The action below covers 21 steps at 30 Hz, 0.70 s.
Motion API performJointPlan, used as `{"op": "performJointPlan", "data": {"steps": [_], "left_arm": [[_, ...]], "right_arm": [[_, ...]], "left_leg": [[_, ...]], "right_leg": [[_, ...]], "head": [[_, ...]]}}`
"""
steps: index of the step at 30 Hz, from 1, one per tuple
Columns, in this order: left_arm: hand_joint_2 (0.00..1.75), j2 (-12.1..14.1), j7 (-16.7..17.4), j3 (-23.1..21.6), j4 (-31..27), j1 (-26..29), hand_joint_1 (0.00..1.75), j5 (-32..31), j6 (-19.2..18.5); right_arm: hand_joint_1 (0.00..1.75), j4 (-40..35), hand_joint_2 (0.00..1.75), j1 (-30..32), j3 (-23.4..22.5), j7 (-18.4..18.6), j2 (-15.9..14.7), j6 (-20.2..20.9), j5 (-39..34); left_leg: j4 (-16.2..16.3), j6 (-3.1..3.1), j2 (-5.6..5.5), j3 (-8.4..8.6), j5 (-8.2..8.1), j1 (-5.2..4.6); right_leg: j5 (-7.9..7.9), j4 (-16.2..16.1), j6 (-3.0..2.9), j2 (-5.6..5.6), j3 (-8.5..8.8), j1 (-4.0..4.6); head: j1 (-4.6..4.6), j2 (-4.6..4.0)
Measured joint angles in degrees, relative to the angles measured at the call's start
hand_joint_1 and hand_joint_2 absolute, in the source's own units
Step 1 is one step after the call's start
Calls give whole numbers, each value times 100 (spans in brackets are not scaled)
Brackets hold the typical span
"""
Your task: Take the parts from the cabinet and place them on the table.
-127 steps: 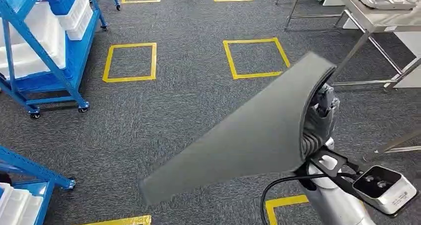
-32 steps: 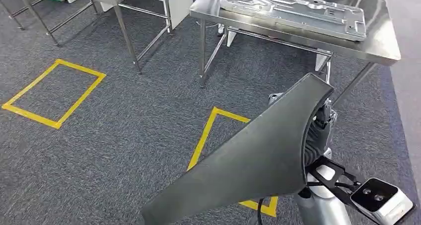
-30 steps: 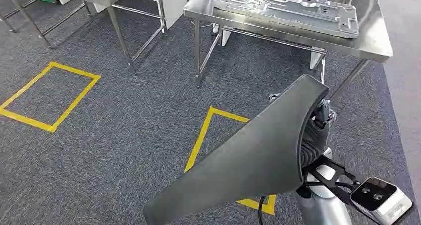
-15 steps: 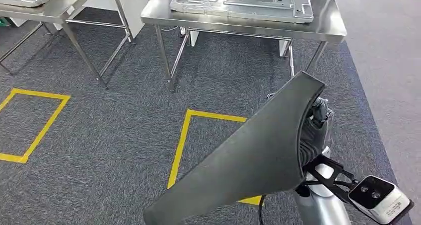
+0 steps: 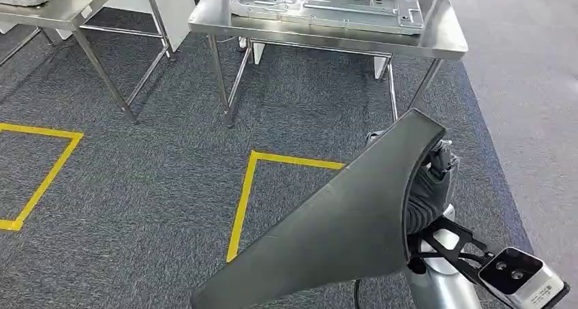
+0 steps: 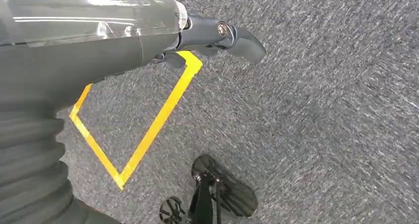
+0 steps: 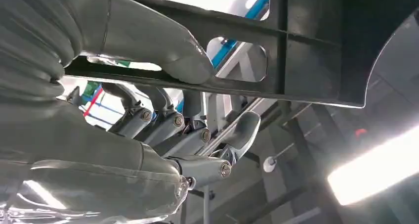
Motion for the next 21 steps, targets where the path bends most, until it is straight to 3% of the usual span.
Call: {"op": "performJointPlan", "data": {"steps": [1, 3, 4, 7, 9, 10, 12, 13, 14, 15, 16, 18, 19, 21], "left_arm": [[175, 0, 0, 0, 0, -3, 0, -2, -4], [175, 0, 0, 0, 0, -10, 0, -2, -9], [175, 0, -2, 0, 0, -10, 0, -2, -9], [175, -2, -6, 0, 0, -10, 0, 0, -7], [175, -7, -30, 0, 0, -18, 0, 2, -4], [175, -11, -46, 0, 0, -15, 0, 2, -4], [175, -11, -57, 4, 0, -7, 0, 2, -4], [175, -11, -57, 7, 0, -2, 0, 2, -4], [175, -15, -63, 7, 0, 7, 0, 2, -4], [175, -20, -70, 7, 0, 16, 0, 2, -4], [175, -20, -79, 7, 0, 20, 0, 2, -4], [175, -20, -98, 9, -2, 18, 0, 0, -4], [175, -20, -103, 13, -2, 18, 0, -2, -4], [175, -24, -114, 22, -2, 13, 0, -5, -4]], "right_arm": [[175, 0, 175, -1, 0, 2, 0, 0, 0], [175, -11, 175, -7, 0, 0, 0, 0, 2], [175, -15, 175, -14, 0, 0, 0, 2, 2], [175, -13, 175, -1, 0, 0, 2, 4, 15], [175, -28, 175, -1, 0, 2, 15, 4, 22], [175, -37, 175, -15, 0, 2, 24, 9, 24], [175, -39, 175, 5, 0, 2, 50, 9, 26], [175, -39, 175, 16, 0, 0, 52, 11, 31], [175, -39, 175, 28, 0, 2, 57, 9, 33], [175, -39, 175, 35, 0, 2, 57, 9, 39], [175, -39, 175, 38, 0, 2, 59, 9, 46], [175, -44, 175, 37, 0, 0, 63, 13, 48], [175, -44, 175, 38, 0, 0, 63, 18, 50], [175, -44, 175, 41, 0, 2, 63, 17, 63]], "left_leg": [[0, -10, 0, 17, -6, 0], [0, -52, 0, 59, -34, 0], [17, -91, 0, 54, -57, -44], [-19, -189, 23, 71, -68, -31], [58, -260, 11, 69, -122, -4], [324, -269, -5, -42, -297, -6], [1254, -296, -12, -509, -735, -6], [1673, -307, -12, -739, -870, -6], [1892, -310, -11, -886, -871, -5], [1786, -305, -12, -875, -722, -5], [1419, -294, -12, -726, -460, -5], [370, -249, -20, -249, 100, -6], [148, -209, -40, -127, 49, -30], [81, -152, -40, -122, 35, -39]], "right_leg": [[249, -406, -6, -15, 205, -8], [722, -1523, -57, -95, 782, -3], [632, -1674, -95, -129, 842, 49], [632, -1673, -193, -72, 815, 68], [675, -1759, -274, -63, 878, 20], [661, -1763, -325, -61, 900, 24], [641, -1757, -358, -54, 909, 38], [632, -1752, -369, -50, 910, 48], [625, -1745, -373, -37, 917, 54], [606, -1739, -364, -13, 937, 55], [582, -1730, -353, 2, 965, 55], [521, -1711, -323, 16, 1039, 55], [491, -1698, -290, 20, 1046, 84], [481, -1687, -239, 38, 1021, 90]], "head": [[-2, 0], [0, 0], [0, 0], [0, 0], [0, 0], [-2, 0], [-2, 0], [-2, 0], [-2, 0], [-2, 0], [-2, 0], [-2, 0], [-2, 0], [0, 0]]}}
